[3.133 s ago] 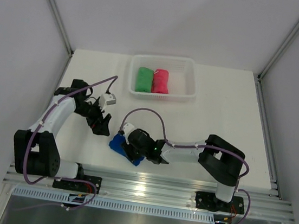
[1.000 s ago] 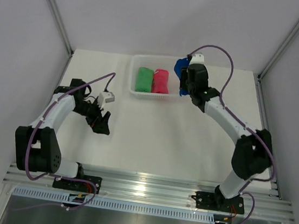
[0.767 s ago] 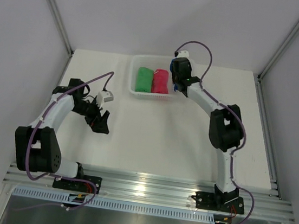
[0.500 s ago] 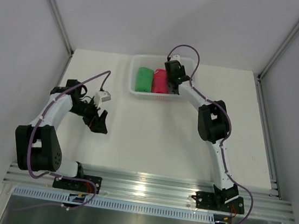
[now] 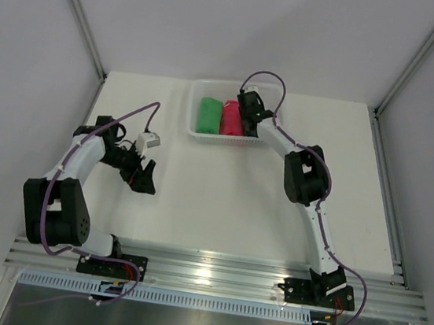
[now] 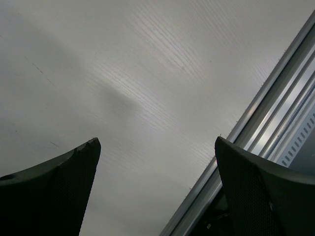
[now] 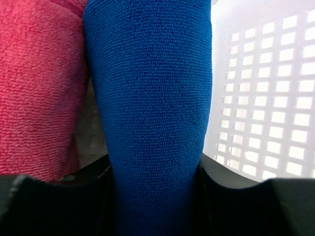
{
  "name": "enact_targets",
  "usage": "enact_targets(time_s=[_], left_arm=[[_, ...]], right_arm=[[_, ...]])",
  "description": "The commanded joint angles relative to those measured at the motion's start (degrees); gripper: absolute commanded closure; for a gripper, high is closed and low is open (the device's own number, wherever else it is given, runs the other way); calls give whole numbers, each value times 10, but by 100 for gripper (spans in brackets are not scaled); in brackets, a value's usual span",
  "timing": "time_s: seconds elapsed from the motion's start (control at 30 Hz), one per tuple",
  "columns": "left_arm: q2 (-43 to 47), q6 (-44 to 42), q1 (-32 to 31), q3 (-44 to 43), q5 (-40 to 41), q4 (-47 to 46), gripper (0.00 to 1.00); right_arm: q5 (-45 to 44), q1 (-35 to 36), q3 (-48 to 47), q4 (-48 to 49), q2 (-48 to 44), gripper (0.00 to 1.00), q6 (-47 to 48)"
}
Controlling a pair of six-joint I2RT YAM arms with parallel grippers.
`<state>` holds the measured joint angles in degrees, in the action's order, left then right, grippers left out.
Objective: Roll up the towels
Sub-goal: Place the rolled towel into the container
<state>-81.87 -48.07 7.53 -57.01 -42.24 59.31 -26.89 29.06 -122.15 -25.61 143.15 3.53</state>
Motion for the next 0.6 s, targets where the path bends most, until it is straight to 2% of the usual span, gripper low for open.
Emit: enact_targets(time_s=[0.0, 0.2, 0.43, 0.57], left_arm=[[-2, -12, 8, -6, -18, 2, 0], [-8, -11, 12, -8, -17, 2, 0], [-13, -11, 13, -9, -13, 4, 1], [-15, -11, 13, -13, -14, 5, 1]], right_arm=[[68, -9, -25, -23, 4, 60, -55], [109, -19, -17, -29, 1, 42, -91], [151, -30, 18, 4, -46, 31, -117], [145, -32, 26, 10, -67, 26, -114]])
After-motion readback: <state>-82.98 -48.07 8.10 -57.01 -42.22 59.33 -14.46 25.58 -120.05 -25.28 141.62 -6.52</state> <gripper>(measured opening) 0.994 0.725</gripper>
